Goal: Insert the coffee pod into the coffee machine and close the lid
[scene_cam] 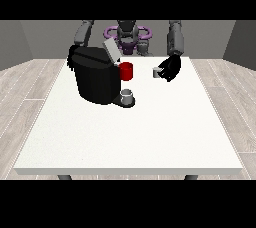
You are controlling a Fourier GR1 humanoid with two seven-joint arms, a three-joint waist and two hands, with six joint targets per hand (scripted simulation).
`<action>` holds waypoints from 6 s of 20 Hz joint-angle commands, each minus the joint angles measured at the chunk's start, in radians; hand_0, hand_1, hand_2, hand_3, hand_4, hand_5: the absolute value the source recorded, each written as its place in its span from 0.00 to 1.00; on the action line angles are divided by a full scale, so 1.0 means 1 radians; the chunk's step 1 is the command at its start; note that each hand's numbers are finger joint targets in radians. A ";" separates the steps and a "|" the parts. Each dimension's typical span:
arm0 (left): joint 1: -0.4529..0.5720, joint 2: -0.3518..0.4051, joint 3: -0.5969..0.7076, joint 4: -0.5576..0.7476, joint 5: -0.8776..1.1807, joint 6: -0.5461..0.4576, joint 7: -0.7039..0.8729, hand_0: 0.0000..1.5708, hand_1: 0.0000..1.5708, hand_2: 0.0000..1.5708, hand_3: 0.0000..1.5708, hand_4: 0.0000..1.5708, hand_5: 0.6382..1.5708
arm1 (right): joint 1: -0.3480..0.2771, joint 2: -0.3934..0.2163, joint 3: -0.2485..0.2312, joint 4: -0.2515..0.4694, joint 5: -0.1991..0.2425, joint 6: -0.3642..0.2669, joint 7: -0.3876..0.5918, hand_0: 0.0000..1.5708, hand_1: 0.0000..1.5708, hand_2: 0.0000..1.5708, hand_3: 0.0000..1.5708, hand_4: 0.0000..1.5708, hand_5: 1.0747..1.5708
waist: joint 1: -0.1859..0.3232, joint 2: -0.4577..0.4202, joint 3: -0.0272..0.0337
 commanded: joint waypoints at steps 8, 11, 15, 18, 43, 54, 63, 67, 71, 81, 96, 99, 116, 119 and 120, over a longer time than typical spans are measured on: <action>-0.049 -0.011 0.038 -0.072 0.044 -0.115 0.040 0.80 0.80 0.83 0.80 0.37 1.00 | 0.026 -0.026 0.011 0.072 0.022 0.022 -0.038 0.00 0.00 0.00 0.00 0.16 1.00 | 0.021 -0.087 -0.0004; -0.125 -0.092 0.017 -0.121 0.050 -0.160 0.192 0.76 0.76 0.80 0.83 0.36 1.00 | -0.015 0.015 -0.004 0.130 0.022 -0.042 -0.039 0.00 0.00 0.00 0.00 0.16 1.00 | 0.051 -0.131 0.0001; -0.090 -0.042 0.057 -0.108 0.065 -0.154 0.102 0.76 0.76 0.80 0.83 0.36 1.00 | -0.019 -0.011 0.017 0.048 0.019 -0.010 -0.007 0.00 0.00 0.00 0.00 0.19 1.00 | 0.009 -0.087 -0.0005; -0.076 -0.123 -0.005 -0.190 0.043 -0.186 0.204 0.93 0.93 0.94 0.91 0.40 1.00 | 0.027 -0.059 -0.036 0.109 -0.018 0.031 -0.012 0.00 0.00 0.00 0.00 0.15 1.00 | 0.040 -0.161 -0.0001; -0.438 -0.053 0.190 -0.121 0.152 -0.157 0.376 0.95 0.95 0.94 0.90 0.38 1.00 | -0.122 -0.091 0.001 0.144 -0.034 0.184 -0.121 0.00 0.00 0.00 0.00 0.18 1.00 | -0.086 0.075 0.0000; -0.507 0.063 0.199 -0.059 0.128 -0.161 0.324 0.91 0.91 0.93 0.85 0.40 1.00 | -0.209 -0.097 -0.002 0.161 -0.018 0.162 -0.125 0.00 0.00 0.00 0.00 0.16 1.00 | -0.124 0.196 -0.0002; -0.555 0.093 0.230 -0.029 0.137 -0.129 0.313 0.95 0.95 0.94 0.87 0.40 1.00 | -0.289 -0.090 -0.006 0.153 -0.022 0.135 -0.064 0.00 0.00 0.00 0.00 0.17 1.00 | -0.146 0.223 -0.0002; -0.553 0.046 0.204 -0.054 0.138 -0.139 0.323 0.91 0.91 0.92 0.89 0.38 1.00 | -0.281 -0.121 -0.038 0.225 -0.040 0.178 -0.119 0.00 0.00 0.00 0.00 0.18 1.00 | -0.124 0.213 0.0002; -0.548 0.055 0.218 -0.025 0.119 -0.056 0.293 0.87 0.87 0.88 0.80 0.35 1.00 | -0.311 -0.086 -0.001 0.174 -0.028 0.160 -0.073 0.00 0.00 0.00 0.00 0.20 1.00 | -0.165 0.241 -0.0005; -0.215 -0.171 0.223 -0.118 0.289 -0.166 0.104 0.00 0.00 0.00 0.00 0.00 1.00 | -0.061 -0.134 -0.092 0.327 -0.087 0.250 -0.222 0.00 0.00 0.00 0.00 0.18 1.00 | 0.037 -0.024 -0.0005; 0.391 -0.195 0.305 -0.049 0.424 -0.299 -0.118 0.00 0.00 0.00 0.00 0.18 1.00 | 0.202 0.053 0.181 -0.003 0.093 0.115 -0.084 0.00 0.00 0.00 0.00 0.09 1.00 | 0.054 -0.498 -0.0029; 0.423 -0.205 0.311 -0.040 0.446 -0.322 -0.092 0.00 0.00 0.00 0.00 0.21 1.00 | 0.207 0.069 0.304 -0.110 0.077 0.070 -0.022 0.00 0.00 0.00 0.00 0.18 1.00 | 0.039 -0.544 -0.0019; 0.495 -0.215 0.253 -0.294 0.536 -0.366 -0.182 0.00 0.00 0.00 0.00 0.14 1.00 | 0.043 0.060 0.294 -0.431 0.186 -0.068 0.140 0.00 0.00 0.00 0.00 0.18 1.00 | 0.151 -0.254 -0.0003; 0.488 -0.216 0.227 -0.281 0.511 -0.369 -0.257 0.00 0.00 0.00 0.00 0.12 1.00 | -0.048 0.071 0.354 -0.371 0.261 -0.190 0.152 0.00 0.00 0.00 0.00 0.18 1.00 | 0.176 -0.194 -0.0006; 0.491 -0.261 0.213 -0.380 0.552 -0.360 -0.098 0.00 0.00 0.00 0.00 0.12 1.00 | -0.030 0.046 0.279 -0.362 0.252 -0.143 0.184 0.00 0.00 0.00 0.00 0.17 1.00 | 0.203 -0.255 -0.0001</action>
